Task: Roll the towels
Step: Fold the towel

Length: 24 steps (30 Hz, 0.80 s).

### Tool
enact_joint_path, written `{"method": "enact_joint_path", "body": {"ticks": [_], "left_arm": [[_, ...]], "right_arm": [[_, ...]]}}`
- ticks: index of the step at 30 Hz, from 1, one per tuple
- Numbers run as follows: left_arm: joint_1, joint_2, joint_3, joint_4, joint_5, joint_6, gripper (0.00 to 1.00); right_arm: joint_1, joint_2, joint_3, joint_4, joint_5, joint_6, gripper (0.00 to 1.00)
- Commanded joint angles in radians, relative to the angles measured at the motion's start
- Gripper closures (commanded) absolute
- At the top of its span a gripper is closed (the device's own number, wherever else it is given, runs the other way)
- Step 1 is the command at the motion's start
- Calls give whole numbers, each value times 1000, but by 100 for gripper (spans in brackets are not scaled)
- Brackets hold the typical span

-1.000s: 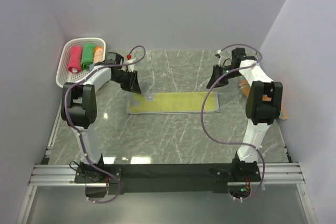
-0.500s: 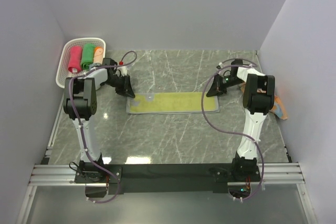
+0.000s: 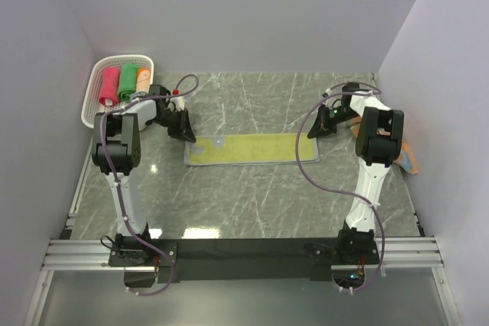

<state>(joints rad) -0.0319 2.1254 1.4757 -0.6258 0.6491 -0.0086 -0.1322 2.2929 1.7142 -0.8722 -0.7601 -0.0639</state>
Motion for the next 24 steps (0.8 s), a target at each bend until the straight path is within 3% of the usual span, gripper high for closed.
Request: {"method": "enact_joint_path", "body": {"ticks": [1,8,10,11,13,20,24], "left_arm": [[17,4,-32,12,-74,15,89],[18,-41,-43,6,-37,30,85],[17,-86,-52,12,-4,36,79],[15,-105,-55,14,10,38,75],[13,-158,-61,18,41,38,64],[3,-251,-58,-5,14,41,45],[3,-275,-58,-23,-9,56,41]], "right_arm": [[-18,-44,22,-45,89,-25,88],[-30,-104,13,-27,231,-30,82],[-30,-163,7,-31,252,-40,72],[-30,-188,-10,-33,264,-42,62],[-29,-260,-40,-27,320,-48,56],[0,-329,-177,-44,412,-34,54],[41,-314,-215,-14,427,-16,54]]}}
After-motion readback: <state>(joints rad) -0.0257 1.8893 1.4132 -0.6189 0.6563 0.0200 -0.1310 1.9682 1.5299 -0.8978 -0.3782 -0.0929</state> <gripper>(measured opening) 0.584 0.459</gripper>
